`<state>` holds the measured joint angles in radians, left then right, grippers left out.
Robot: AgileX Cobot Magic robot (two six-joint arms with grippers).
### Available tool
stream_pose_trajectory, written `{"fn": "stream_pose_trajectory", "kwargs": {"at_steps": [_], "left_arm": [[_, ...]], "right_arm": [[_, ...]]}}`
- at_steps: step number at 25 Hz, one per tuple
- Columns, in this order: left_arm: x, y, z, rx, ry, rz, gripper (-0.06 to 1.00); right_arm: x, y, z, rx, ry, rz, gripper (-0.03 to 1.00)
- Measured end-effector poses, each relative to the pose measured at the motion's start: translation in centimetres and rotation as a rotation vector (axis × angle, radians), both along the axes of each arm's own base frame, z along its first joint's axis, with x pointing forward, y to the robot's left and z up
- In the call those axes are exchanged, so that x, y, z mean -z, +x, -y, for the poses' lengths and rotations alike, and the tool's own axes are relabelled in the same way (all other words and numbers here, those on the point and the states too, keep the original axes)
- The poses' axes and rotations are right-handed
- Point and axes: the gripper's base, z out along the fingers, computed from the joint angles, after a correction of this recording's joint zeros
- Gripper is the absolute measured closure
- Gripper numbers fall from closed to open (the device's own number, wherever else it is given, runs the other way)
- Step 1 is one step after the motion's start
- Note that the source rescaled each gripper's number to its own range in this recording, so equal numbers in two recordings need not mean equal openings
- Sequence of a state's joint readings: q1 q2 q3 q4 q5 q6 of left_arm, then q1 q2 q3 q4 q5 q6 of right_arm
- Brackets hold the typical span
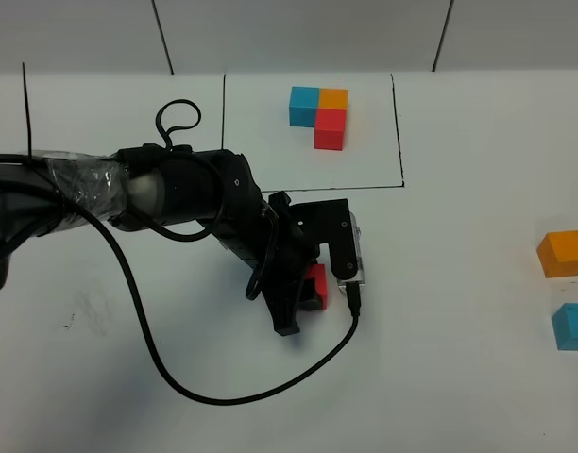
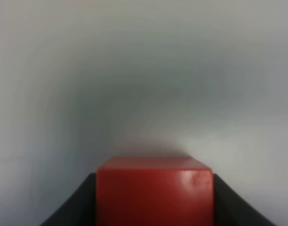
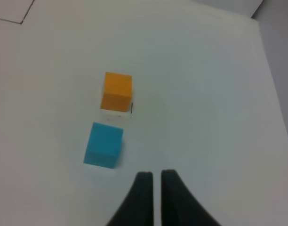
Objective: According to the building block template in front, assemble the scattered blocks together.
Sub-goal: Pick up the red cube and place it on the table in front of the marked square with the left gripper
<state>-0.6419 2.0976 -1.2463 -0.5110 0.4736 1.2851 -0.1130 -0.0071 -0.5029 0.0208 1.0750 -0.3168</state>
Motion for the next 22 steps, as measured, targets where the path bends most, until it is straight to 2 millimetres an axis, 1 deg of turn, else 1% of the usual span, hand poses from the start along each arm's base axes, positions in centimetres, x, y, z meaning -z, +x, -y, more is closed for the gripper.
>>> {"fn": "stream_pose_trajectory", "kwargs": {"at_steps": [10, 22], "left_arm": [[1.0, 0.1, 0.2, -0.008, -0.002, -0.023, 0.42], [1.2, 0.1, 0.2, -0.009, 0.001, -0.031, 0.42]], "right_arm": [[0.0, 0.0, 0.0, 0.000, 0.000, 0.000, 0.97], [0.0, 0.0, 0.0, 0.000, 0.000, 0.000, 0.97]]}}
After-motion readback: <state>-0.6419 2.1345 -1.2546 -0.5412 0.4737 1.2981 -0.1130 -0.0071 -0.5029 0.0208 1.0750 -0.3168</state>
